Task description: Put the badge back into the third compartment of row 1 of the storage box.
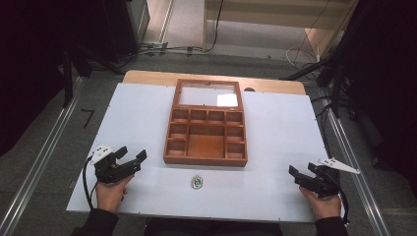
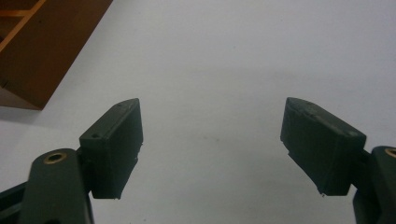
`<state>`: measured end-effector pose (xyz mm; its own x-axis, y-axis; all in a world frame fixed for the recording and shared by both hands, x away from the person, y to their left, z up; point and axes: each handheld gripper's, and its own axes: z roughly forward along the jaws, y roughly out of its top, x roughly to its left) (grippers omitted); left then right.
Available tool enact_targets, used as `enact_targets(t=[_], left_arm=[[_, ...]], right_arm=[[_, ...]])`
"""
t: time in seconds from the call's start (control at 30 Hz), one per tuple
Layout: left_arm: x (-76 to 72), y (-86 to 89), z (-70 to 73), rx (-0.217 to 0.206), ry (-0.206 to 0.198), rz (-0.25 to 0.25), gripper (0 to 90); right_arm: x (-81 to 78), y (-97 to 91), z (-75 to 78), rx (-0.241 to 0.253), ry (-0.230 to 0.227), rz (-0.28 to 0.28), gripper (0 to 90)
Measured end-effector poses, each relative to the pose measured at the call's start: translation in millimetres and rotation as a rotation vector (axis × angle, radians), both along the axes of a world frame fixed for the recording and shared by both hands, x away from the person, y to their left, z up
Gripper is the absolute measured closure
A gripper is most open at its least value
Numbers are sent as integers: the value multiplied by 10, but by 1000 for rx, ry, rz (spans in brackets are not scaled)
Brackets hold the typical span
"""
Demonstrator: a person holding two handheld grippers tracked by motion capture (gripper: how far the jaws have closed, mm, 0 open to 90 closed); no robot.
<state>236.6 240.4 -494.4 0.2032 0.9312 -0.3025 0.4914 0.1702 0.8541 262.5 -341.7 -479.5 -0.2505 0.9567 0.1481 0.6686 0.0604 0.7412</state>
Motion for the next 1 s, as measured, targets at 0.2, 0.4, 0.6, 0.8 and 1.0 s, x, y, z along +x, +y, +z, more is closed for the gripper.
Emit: enact_targets(t=[0.2,0.4,0.6,0.8,1.0], left_arm=[[19,-15,-11,3,4,-2,201],[25,-17,-15,3,6,-6,201],[30,-16,-21,4,9,-9,201],[33,-13,-24,5,11,-9,201],[33,-16,-24,6,11,-10,201]], right_arm=[[-16,65,-6,0,10,14,194],[-50,181,-17,-8,12,43,195],[-55,277,-31,-14,13,74,194],[-71,354,-33,-10,12,97,194],[-98,480,-42,-10,12,135,194]])
